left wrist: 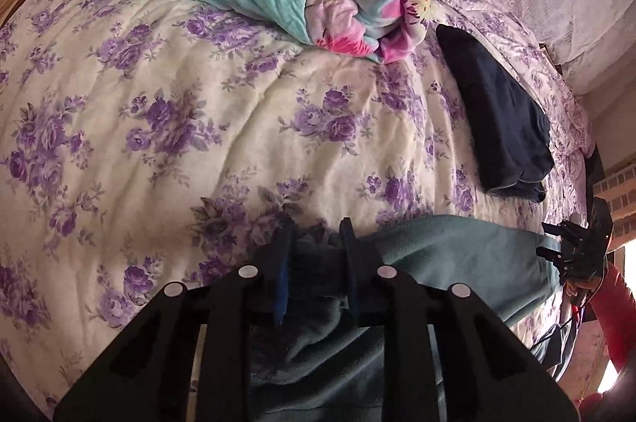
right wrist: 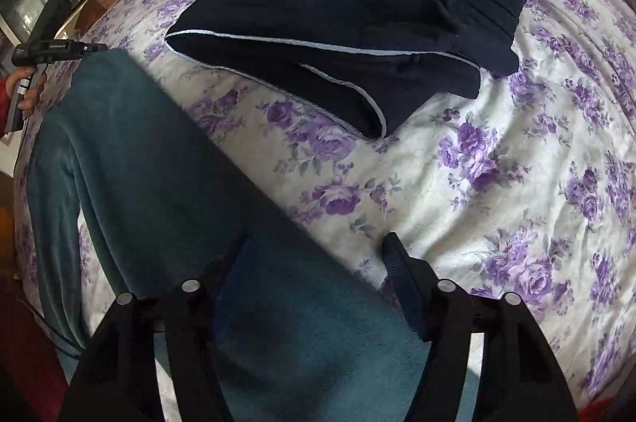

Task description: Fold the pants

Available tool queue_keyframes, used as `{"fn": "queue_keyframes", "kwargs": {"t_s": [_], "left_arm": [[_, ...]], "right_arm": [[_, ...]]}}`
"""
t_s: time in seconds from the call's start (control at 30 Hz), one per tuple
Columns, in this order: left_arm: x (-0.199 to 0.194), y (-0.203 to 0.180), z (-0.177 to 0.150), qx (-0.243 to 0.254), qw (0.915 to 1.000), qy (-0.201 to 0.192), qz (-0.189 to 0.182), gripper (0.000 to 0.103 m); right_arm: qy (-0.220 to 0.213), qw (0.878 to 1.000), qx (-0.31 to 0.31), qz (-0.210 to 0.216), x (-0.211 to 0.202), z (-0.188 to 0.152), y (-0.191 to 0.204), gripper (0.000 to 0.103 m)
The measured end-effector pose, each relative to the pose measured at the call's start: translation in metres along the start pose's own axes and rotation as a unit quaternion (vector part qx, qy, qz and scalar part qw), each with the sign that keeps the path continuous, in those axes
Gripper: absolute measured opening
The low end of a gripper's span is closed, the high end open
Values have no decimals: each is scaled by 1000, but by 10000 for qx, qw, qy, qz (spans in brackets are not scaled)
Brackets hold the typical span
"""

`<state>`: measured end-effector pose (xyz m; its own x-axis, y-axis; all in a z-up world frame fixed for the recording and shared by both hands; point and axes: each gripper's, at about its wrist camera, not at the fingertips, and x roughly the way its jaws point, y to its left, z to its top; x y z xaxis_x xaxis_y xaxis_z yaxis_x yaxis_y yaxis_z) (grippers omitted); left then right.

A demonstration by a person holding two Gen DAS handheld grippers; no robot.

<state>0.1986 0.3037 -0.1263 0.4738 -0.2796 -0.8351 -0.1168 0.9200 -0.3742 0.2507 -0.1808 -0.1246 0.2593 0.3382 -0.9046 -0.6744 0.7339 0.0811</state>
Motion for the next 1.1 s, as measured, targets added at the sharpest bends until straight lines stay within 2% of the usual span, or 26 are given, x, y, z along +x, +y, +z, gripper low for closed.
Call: {"fn": "queue_keyframes", "kwargs": {"t_s": [0.03,0.07,0.2,0.27,0.43,0.53,0.63,0.73,0.83,0.9,0.97,1.1], "left_arm": [[-3,-1,1,4,10000,-24,-1,21],[-7,-1,1,6,10000,-61,-18,21],[-26,-5,0,48,9997,-210,-118,21],[-38,-9,-3,109,9994,-300,-162,21],[-83,-5,-36,110,9975,-601,-349,21],[-106,7,-67,-8,9961,-702,-530,21],[-115,19,-107,-147,9957,-630,-668,22],[-105,40,-145,-490,9964,-425,-552,22],[-100,54,-167,-910,9929,-458,-621,22],[-102,56,-173,-1019,9910,-555,-669,21],[-106,58,-173,-1076,9903,-664,-583,19],[-115,70,-168,-1437,9824,-881,-807,19]], "right_arm": [[-5,10000,13,-6,-4,0,2,16],[5,10000,34,-1,-9,-1,4,5],[-161,9995,-13,-265,-36,-16,23,4],[-381,9988,48,-315,-57,-27,36,4],[-728,9965,55,-418,-111,-78,86,4],[-655,9971,84,-374,-124,-114,116,3],[-372,9990,130,-233,-120,-149,142,3],[-144,9995,230,-189,-103,-174,162,3],[-173,9987,438,-193,-99,-185,170,3],[-255,9981,504,-227,-103,-183,172,3],[-312,9980,470,-267,-106,-182,173,3],[-326,9983,384,-278,-109,-181,174,3]]}}
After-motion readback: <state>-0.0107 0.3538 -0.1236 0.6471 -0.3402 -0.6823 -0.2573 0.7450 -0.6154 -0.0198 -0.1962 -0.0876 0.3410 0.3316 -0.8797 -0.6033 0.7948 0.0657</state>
